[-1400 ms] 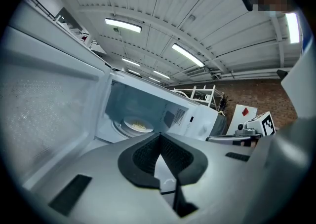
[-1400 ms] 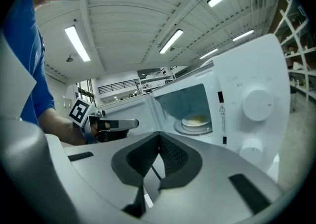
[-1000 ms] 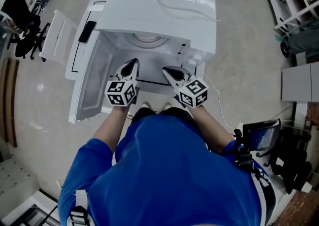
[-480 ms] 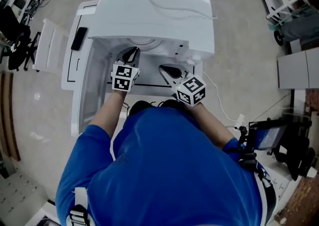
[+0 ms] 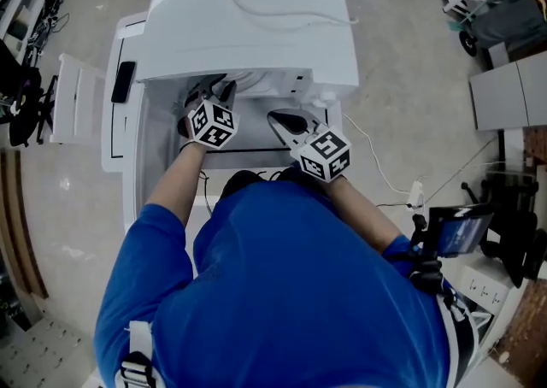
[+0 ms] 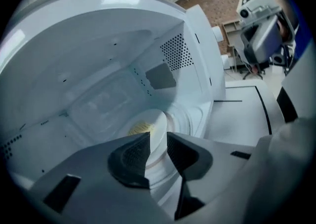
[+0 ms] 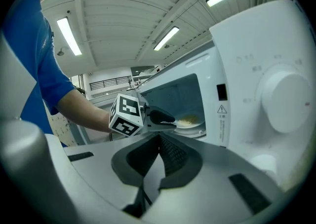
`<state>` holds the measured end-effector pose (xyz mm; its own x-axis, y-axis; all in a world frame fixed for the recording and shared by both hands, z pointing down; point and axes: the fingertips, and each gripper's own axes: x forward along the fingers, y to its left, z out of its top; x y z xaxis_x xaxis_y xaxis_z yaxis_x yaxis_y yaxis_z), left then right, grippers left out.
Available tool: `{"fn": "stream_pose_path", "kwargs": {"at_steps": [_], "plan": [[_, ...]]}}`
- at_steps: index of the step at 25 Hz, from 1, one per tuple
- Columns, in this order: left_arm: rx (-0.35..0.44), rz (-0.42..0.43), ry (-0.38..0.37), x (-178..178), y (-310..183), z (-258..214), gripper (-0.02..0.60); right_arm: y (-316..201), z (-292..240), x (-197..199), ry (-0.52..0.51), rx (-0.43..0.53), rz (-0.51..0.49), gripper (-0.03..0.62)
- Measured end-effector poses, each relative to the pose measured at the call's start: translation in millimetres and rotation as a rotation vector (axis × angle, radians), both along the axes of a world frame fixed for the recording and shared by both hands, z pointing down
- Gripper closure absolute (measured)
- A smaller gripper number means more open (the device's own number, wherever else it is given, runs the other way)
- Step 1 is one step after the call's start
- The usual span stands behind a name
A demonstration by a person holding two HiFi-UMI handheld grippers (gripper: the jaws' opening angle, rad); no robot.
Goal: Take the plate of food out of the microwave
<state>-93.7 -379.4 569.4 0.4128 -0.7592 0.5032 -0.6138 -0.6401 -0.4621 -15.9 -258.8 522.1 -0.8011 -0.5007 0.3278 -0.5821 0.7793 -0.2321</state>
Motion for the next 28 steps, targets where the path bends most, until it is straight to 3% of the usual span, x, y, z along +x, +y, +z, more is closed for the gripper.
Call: {"fn": "stream_pose_path", "kwargs": {"at_steps": [15,21,28], "plan": [[0.093,0.227,-0.382,12.3,-12.0,21.1,0.483,-5.1,-6.4,7.5,-0.015,-0.001,0.04,0.592],[0.1,0.25,-0.415,13.8,-13.9,24.1,0.498,-5.0,-7.9,12.2,-0.014,0.001,0.044,0.592],[0.082,0.242,-0.4,9.7,-11.9,29.3,0.543,-4.6,-5.9,17.5,-0.006,0.001,0.048,0.592]]}}
